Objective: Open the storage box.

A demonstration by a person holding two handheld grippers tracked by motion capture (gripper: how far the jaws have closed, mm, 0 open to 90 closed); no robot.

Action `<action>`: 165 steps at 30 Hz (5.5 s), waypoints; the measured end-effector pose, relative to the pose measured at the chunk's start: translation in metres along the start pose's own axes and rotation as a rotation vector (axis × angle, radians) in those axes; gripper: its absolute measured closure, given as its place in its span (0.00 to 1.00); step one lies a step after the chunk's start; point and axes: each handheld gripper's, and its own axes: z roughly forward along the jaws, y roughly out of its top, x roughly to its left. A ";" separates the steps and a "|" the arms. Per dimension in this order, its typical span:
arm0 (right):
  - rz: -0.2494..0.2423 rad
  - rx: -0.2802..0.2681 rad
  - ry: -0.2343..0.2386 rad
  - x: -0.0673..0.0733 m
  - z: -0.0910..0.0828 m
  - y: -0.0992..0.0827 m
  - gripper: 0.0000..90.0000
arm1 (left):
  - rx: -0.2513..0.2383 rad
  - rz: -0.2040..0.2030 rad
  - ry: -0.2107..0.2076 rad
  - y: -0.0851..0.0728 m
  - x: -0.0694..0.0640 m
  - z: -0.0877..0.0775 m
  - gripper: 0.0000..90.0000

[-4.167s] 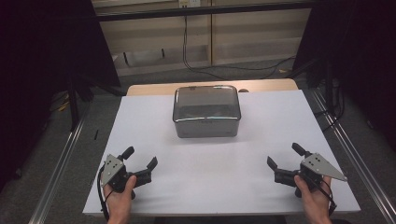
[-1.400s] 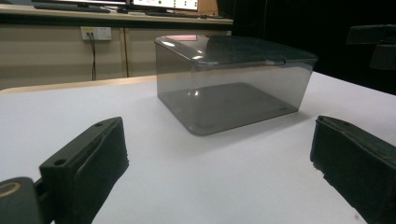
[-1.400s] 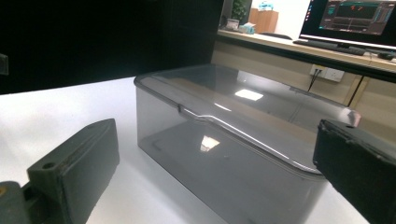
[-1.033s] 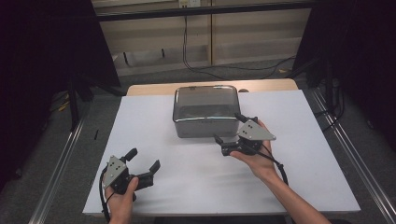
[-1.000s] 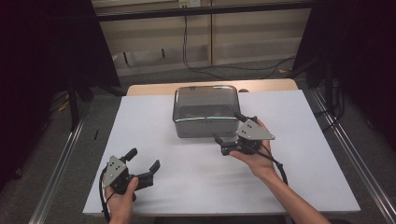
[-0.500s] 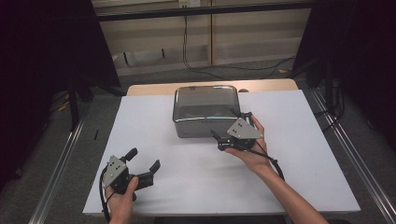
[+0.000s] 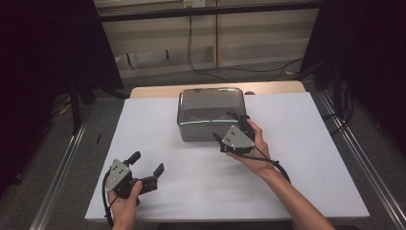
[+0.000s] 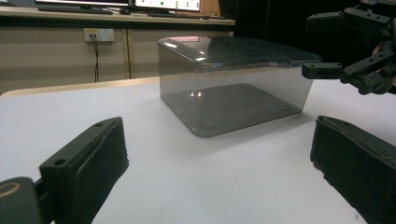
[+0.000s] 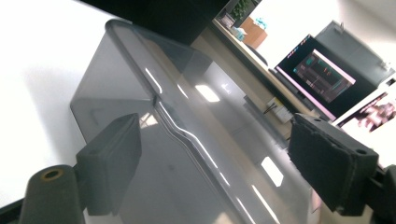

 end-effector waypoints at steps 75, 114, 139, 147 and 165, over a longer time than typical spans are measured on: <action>-0.382 0.103 0.023 0.013 0.016 0.009 0.76 | 0.008 -0.009 -0.024 0.005 0.002 0.005 0.03; -0.422 0.073 -0.009 0.009 0.015 0.017 0.81 | 0.076 0.035 -0.106 0.021 0.012 0.040 0.04; -0.404 0.061 -0.010 0.002 0.014 0.021 0.81 | 0.033 0.068 -0.089 0.041 0.026 0.100 0.03; -0.391 0.054 -0.017 -0.001 0.014 0.024 0.81 | 0.042 0.097 -0.090 0.046 0.034 0.120 0.03; -0.384 0.051 -0.023 -0.001 0.016 0.026 0.81 | 0.056 0.151 -0.096 0.048 0.030 0.156 0.07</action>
